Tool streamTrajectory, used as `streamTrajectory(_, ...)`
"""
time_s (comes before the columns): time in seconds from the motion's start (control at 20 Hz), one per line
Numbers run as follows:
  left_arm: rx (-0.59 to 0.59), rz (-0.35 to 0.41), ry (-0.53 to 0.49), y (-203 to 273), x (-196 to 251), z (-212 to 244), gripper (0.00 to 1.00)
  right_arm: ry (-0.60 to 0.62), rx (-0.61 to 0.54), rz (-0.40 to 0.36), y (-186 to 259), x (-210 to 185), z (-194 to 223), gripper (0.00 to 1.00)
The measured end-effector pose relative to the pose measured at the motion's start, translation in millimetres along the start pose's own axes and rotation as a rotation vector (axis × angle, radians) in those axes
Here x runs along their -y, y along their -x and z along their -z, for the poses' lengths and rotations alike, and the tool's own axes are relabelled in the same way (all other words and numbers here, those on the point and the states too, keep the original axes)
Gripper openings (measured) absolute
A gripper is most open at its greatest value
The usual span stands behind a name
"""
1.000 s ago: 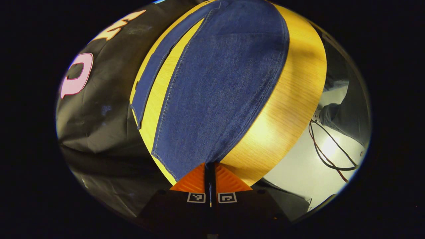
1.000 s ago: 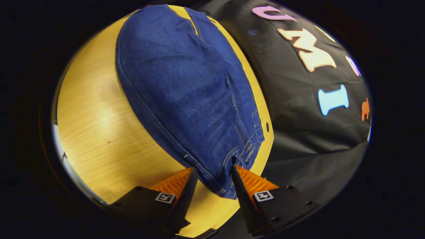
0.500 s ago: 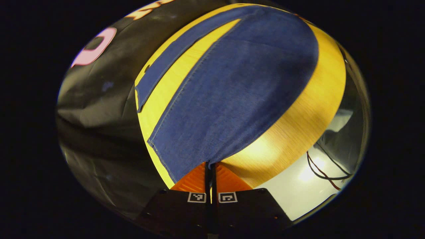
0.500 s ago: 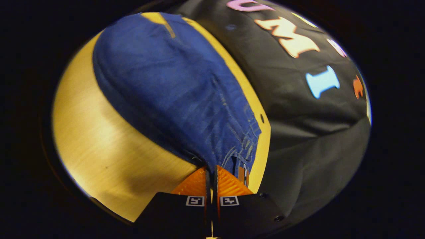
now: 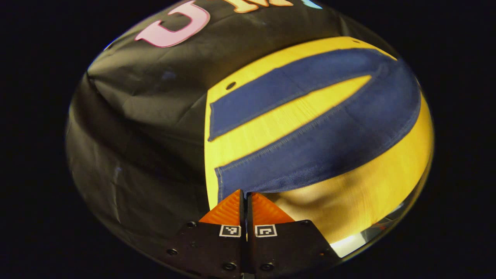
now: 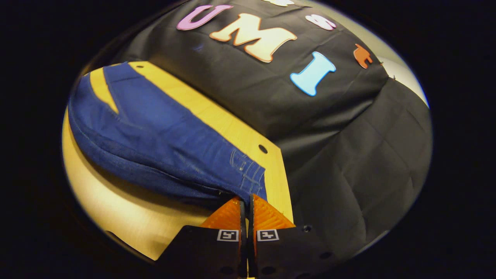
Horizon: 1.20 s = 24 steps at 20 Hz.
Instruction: Grasp the waist and the cuffs of the jeans and fold them to make the two legs overlap; first hold the waist and fold one-third of the jeans toward the cuffs, then hold the cuffs and fold the remaining one-third in the same direction to finish folding.
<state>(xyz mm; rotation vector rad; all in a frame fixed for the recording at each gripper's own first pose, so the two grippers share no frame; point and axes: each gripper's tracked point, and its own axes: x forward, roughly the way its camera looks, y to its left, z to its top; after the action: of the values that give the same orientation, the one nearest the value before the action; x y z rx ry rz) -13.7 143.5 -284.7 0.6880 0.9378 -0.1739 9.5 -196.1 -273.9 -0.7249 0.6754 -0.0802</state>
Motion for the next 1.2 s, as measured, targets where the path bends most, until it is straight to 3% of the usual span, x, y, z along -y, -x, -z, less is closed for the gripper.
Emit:
streamTrajectory(0.25, 0.06, -0.084, 0.051, 20.2, -13.4, -53.0, 0.0, -0.17, 0.039, 0.05, -33.8, 14.4, -48.2, 0.03)
streamTrajectory(0.45, 0.096, -0.114, 0.123, -7.6, -11.2, -98.8, 0.0, -0.383, 0.047, 0.044, -73.7, 13.1, -78.9, 0.02)
streamTrajectory(0.8, 0.106, -0.123, 0.325, -78.5, -28.1, -158.0, 0.0, -0.426, 0.033, 0.023, -153.8, 2.8, -86.1, 0.02)
streamTrajectory(1.1, 0.025, -0.12, 0.259, -141.3, 0.0, -168.3, 0.0, -0.478, -0.086, -0.042, -222.7, -33.8, -52.8, 0.02)
streamTrajectory(1.2, 0.018, -0.14, 0.244, -141.6, 2.3, -174.4, 0.0, -0.486, -0.116, -0.043, -235.3, -41.8, -44.8, 0.04)
